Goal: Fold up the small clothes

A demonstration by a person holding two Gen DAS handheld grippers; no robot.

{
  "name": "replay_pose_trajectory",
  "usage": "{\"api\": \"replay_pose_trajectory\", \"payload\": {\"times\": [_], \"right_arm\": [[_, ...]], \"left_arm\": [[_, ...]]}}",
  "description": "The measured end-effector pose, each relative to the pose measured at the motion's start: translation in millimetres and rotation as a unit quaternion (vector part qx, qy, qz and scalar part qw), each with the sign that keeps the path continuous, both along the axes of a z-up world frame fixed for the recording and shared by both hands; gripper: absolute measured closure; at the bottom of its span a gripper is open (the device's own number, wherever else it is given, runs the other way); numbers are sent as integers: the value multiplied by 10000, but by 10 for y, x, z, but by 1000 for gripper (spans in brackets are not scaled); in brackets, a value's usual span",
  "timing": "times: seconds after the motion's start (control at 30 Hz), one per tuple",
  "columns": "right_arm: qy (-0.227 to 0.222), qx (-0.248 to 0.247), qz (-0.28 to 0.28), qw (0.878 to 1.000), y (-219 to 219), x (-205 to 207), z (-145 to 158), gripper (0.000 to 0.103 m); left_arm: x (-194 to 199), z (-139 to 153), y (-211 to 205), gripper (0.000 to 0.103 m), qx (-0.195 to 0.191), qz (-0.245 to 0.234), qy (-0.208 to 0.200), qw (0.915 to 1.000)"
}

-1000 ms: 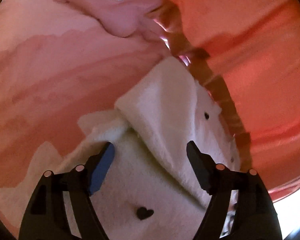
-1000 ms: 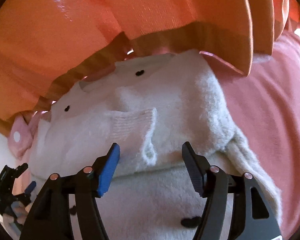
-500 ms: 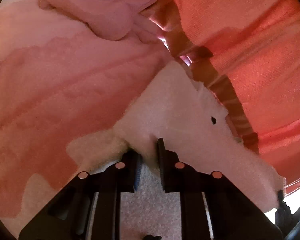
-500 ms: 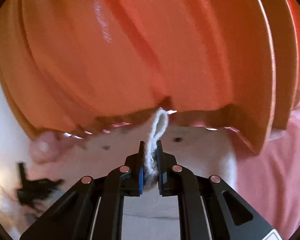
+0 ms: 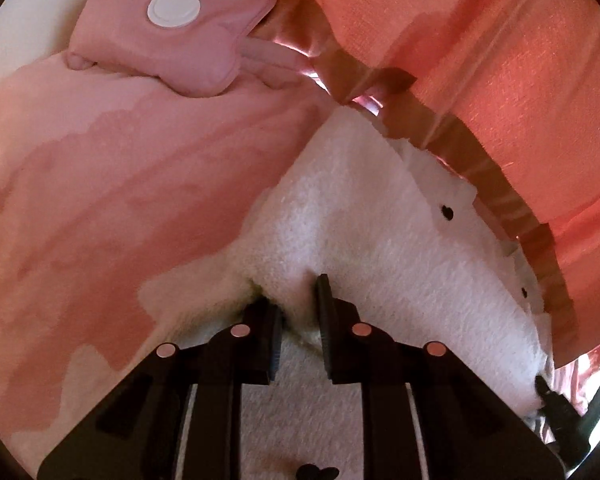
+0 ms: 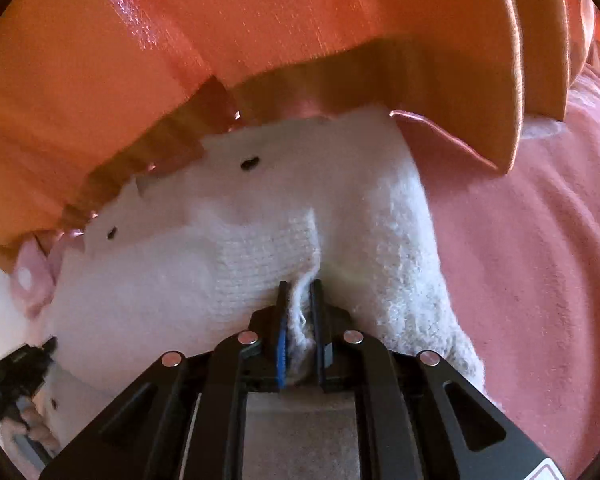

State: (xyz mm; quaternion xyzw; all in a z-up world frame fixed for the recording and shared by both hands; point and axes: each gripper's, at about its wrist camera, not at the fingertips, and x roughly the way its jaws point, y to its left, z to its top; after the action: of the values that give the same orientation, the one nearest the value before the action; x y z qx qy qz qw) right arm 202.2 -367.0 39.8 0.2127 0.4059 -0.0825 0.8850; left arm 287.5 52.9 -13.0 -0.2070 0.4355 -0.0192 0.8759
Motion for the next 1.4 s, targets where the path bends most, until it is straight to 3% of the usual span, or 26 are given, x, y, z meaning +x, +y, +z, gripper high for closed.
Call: {"api": "replay_pose_trajectory", "payload": {"times": [0.07, 0.13, 0.2, 0.27, 0.37, 0.47, 0.53, 0.6, 0.67, 0.7, 0.73, 0.77, 0.87, 0.93, 1.0, 1.1, 1.17, 1.23, 1.33, 1.4], "right_arm": [[-312, -228, 147, 9991, 70, -46, 189, 95], [-109, -288, 145, 9994, 33, -14, 57, 94], [97, 78, 2, 9999, -73, -4, -192, 95], [69, 301, -81, 9995, -117, -17, -128, 95], [-299, -166, -12, 9994, -48, -80, 207, 95], [8, -615, -292, 9977, -23, -53, 173, 94], [40, -561, -467, 9973, -72, -66, 175, 85], [-126, -331, -409, 9985, -83, -68, 228, 83], [-216, -194, -326, 9990, -129, -91, 253, 54], [-213, -99, -307, 9993, -133, -88, 206, 30], [-175, -3, -286, 9994, -92, -76, 99, 29], [-44, 106, -308, 9995, -87, -32, -7, 29], [53, 106, -340, 9994, -73, 112, -73, 44], [34, -90, -77, 9999, 34, 239, 70, 89], [-258, -89, 163, 9995, 86, 284, 239, 89], [-550, -768, 232, 9953, 152, 206, 544, 90], [-469, -1039, 98, 9934, 123, 172, 547, 85], [-235, -1065, -99, 9940, 5, 157, 430, 62], [143, -1116, -568, 9920, -240, 29, 275, 61], [123, -836, -840, 9929, -380, -105, 262, 61]], "left_arm": [[6, -2, 3, 87, -2, 18, 15, 10000], [-2, -2, -7, 87, 36, 23, 1, 10000], [-16, 6, -27, 86, 124, 1, -12, 9999], [-33, 23, -49, 86, 236, -22, -2, 9997], [-39, 33, -52, 86, 279, -9, 21, 9996], [-50, 48, -36, 86, 281, 14, 41, 9996], [-87, 105, -5, 84, 175, 99, 2, 9998], [-99, 153, 27, 73, 105, 163, -51, 9998], [-70, 136, 57, 64, 12, 159, 9, 9999], [-59, 105, 73, 64, -68, 187, 73, 9998], [-48, 51, 100, 64, -229, 223, 146, 9994], [-49, 37, 99, 64, -281, 236, 166, 9992], [-34, 49, 73, 64, -155, 176, 160, 9996], [-33, 45, 69, 64, -120, 161, 138, 9997], [-33, 38, 69, 64, -79, 134, 122, 9998], [-25, 48, 40, 63, 58, 88, 92, 9999], [-31, 55, 25, 62, 134, 81, 73, 9999], [-41, 69, -1, 59, 206, 46, 57, 9998], [-55, 76, -13, 56, 243, 27, 65, 9997], [-56, 76, -5, 56, 225, 42, 71, 9997]]}}
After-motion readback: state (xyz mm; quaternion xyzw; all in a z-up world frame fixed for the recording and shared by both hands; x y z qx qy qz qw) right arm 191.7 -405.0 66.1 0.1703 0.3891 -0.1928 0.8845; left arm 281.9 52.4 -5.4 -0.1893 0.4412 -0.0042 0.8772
